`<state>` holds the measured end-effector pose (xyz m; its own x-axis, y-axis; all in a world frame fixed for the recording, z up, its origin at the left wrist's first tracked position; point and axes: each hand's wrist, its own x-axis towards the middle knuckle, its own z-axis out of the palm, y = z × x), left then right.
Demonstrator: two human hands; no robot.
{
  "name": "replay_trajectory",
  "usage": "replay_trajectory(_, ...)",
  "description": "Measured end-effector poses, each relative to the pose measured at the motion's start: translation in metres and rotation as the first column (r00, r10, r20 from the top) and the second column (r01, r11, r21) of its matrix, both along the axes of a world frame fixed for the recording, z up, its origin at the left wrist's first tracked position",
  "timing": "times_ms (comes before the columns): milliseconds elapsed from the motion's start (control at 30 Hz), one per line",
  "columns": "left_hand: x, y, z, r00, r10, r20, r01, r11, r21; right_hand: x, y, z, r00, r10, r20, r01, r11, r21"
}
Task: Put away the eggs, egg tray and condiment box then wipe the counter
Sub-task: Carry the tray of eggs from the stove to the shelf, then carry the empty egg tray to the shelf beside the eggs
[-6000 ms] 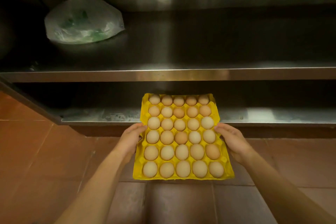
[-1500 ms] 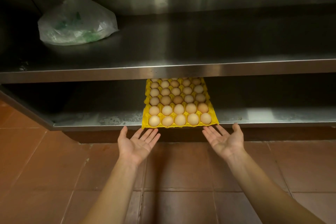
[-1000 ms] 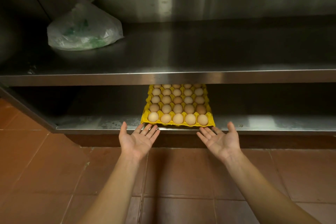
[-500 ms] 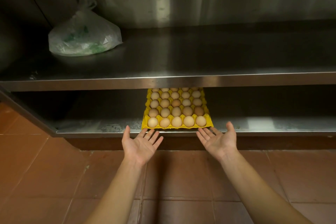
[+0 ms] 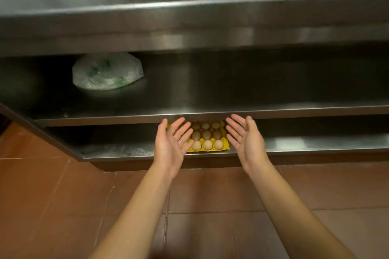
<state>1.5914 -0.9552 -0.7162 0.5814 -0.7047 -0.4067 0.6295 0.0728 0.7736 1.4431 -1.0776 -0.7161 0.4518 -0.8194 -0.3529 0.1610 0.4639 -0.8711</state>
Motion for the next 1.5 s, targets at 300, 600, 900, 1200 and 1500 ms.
replay_trajectory(300,-0.066,0.013,0.257,0.901,-0.221,0.373,0.134,0.96,0.245,-0.02,0.047,0.252,0.968,0.138,-0.208,-0.177,0.967,-0.185)
replay_trajectory(600,-0.106,0.039,0.46,0.928,-0.159,0.336,0.07,0.963,0.261,-0.064,0.075,0.466,0.973,0.138,-0.184,-0.165,0.976,-0.141)
replay_trajectory(900,-0.172,0.041,0.599,0.864,-0.15,0.48,0.141,0.988,0.056,-0.124,0.099,0.6,0.997,0.041,-0.072,-0.059,0.96,-0.272)
replay_trajectory(1200,-0.218,0.019,0.685,0.827,-0.25,0.504,0.359,0.924,-0.132,-0.196,0.11,0.7,0.986,-0.168,0.002,0.155,0.899,-0.41)
replay_trajectory(1500,-0.247,0.025,0.733,0.705,-0.447,0.551,0.642,0.732,-0.227,-0.235,0.137,0.742,0.858,-0.51,0.068,0.481,0.748,-0.458)
